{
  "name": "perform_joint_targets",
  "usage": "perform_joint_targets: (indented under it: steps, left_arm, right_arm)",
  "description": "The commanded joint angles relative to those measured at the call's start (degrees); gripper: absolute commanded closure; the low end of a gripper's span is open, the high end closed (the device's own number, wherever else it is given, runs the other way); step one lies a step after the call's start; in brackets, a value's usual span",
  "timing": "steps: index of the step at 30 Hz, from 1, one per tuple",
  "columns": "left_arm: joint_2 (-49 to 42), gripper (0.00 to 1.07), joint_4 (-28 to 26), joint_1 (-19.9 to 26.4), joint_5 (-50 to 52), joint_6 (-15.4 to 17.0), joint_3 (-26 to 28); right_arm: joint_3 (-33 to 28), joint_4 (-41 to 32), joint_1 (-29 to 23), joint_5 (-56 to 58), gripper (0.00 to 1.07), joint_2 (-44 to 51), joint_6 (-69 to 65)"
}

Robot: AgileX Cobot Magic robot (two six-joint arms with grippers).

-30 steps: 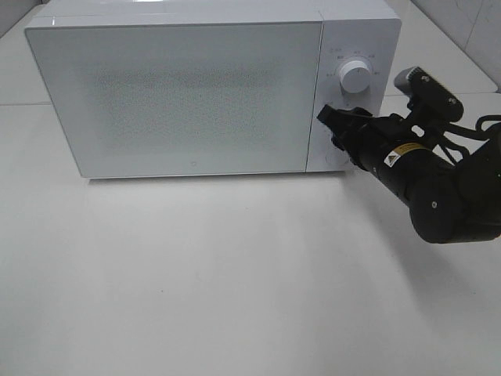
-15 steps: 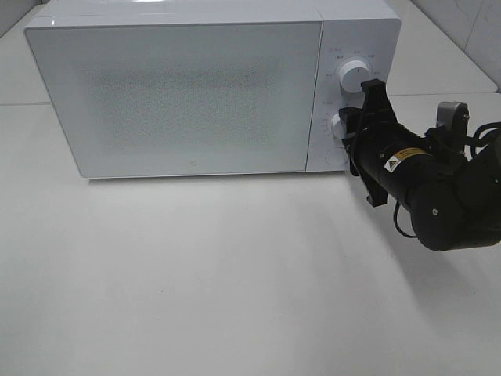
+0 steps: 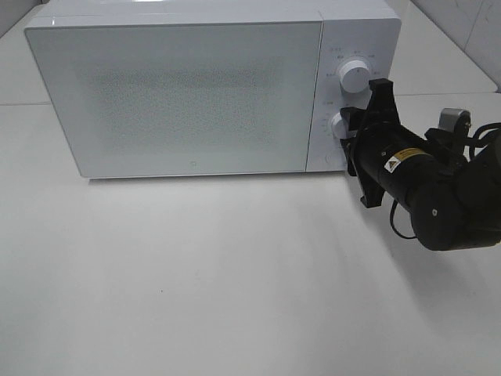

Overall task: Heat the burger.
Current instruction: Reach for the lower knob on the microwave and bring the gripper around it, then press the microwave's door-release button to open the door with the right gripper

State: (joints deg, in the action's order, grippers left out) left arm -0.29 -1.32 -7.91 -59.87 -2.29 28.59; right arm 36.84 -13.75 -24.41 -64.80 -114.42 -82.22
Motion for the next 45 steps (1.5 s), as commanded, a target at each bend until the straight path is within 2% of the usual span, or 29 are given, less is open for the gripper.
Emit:
perform_joint_targets:
  steps: [1,3,11,16,18,20,21,23,24,26,27,31,33,41,43,44,45]
  left_arm:
    - [-0.5,1.07,-0.7,0.2,0.5,-0.2,-0.2]
    - [-0.5,1.07,-0.7,0.2,0.5,-0.2,-0.2]
    - [-0.5,1.07,-0.7,0.2,0.5,-0.2,-0.2]
    - [-0.5,1.07,-0.7,0.2,0.5,-0.2,-0.2]
    - [-0.5,1.07,-0.7,0.2,0.5,-0.2,-0.2]
    - [-0.5,1.07,-0.7,0.2,0.5,-0.2,-0.2]
    - [-0.5,1.07,-0.7,0.2,0.5,-0.2,-0.2]
    - [-0.5,1.07,-0.7,0.2,0.5,-0.2,-0.2]
    - [-0.5,1.07,-0.7,0.2,0.5,-0.2,-0.2]
    - [-0.5,1.07,-0.7,0.2,0.5,-0.2,-0.2]
    - [-0.5,1.07,-0.7,0.2,0.5,-0.2,-0.2]
    - [-0.5,1.07,-0.7,0.2,0.5,-0.2,-0.2]
    - [-0.5,1.07,-0.7,0.2,0.5,-0.2,-0.2]
    - [-0.5,1.07,-0.7,0.2,0.5,-0.2,-0.2]
    - [-0.5,1.07,-0.7,0.2,0.5,-0.2,-0.2]
    - [-0.5,1.07,-0.7,0.2,0.5,-0.2,-0.2]
    - [-0.5,1.07,-0.7,0.2,0.5,-0.2,-0.2]
  right_arm:
    - [1.1,2.5,-0.4,-8.7,0.53,1.0,0.2]
    - [1.1,1.8,-0.4,-8.3,0.43,1.0,0.2]
    - [0.9,2.2,-0.4,-8.3,0.41,1.0,0.3]
    - [-1.9,3.1,-0.4,-8.7,0.41,1.9,0.9]
    - [-4.4,7.0,-0.4,-9.2,0.41,3.6,4.1]
    - [-5.0,8.4,-0.4,-9.2,0.42,4.1,4.9]
    - [-5.4,11.5,-0.4,-9.2,0.43,5.0,6.4]
    - [-5.5,13.2,-0.4,-9.2,0.44,5.6,7.0]
    - [-5.6,16.8,-0.4,-9.1,0.45,6.8,9.5]
    - [-5.6,18.9,-0.4,-9.2,0.45,7.6,10.9]
    - [-5.6,22.3,-0.2,-9.1,0.46,8.9,16.2]
    - [-5.6,26.4,-0.2,-8.3,0.46,11.1,25.8]
    - [-5.6,30.7,-0.2,-4.6,0.46,13.2,33.2]
    - [-5.0,35.4,-0.2,9.1,0.46,19.4,48.5]
    - [-3.7,38.5,-0.2,19.7,0.46,22.5,52.5]
    - [-3.7,38.5,-0.2,19.7,0.46,22.5,52.5]
    - [-1.9,42.1,-0.2,26.5,0.47,24.2,52.5]
